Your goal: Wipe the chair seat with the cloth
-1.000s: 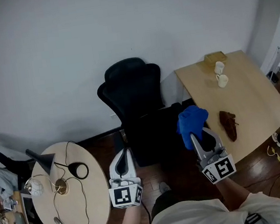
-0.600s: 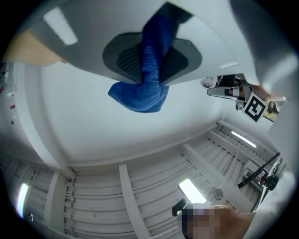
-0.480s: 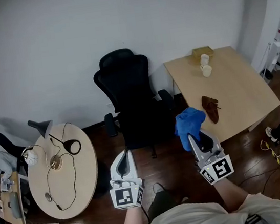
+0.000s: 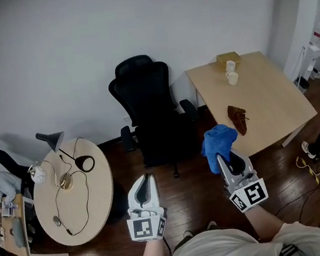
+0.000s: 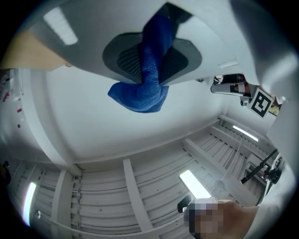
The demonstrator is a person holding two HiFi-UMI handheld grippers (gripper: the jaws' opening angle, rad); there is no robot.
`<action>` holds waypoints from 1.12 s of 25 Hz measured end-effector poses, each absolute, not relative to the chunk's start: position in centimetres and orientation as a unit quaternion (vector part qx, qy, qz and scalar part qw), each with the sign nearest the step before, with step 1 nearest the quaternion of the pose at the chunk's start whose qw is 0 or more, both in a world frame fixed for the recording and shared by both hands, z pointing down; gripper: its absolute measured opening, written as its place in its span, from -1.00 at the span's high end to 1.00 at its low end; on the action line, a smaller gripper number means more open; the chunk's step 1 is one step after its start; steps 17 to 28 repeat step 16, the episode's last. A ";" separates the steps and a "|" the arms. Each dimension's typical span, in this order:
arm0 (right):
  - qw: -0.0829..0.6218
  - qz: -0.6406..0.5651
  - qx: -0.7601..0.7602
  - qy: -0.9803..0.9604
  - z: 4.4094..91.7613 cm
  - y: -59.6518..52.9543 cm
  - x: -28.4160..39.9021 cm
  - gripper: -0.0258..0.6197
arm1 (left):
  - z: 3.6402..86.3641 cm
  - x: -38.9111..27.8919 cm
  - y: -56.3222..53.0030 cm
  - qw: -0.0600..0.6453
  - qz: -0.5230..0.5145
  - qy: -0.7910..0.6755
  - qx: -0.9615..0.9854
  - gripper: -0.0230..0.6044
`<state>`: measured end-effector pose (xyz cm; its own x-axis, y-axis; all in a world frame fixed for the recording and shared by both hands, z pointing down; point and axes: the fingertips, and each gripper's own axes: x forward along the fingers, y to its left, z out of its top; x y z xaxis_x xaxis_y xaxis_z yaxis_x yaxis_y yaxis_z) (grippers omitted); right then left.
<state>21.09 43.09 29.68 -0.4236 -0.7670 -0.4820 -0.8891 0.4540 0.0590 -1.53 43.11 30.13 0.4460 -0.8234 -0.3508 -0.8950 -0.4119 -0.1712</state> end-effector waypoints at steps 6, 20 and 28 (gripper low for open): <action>0.197 0.159 -0.498 0.829 28.4 44.3 19.8 0.62 | 28.6 -2.6 44.3 0.172 0.138 0.510 -0.831 0.89; 0.192 0.169 -0.494 0.831 28.5 47.5 17.5 0.62 | 33.6 -5.0 46.0 0.097 -0.064 0.494 -0.862 0.91; 0.192 0.169 -0.494 0.831 28.5 47.5 17.5 0.62 | 33.6 -5.0 46.0 0.097 -0.064 0.494 -0.862 0.91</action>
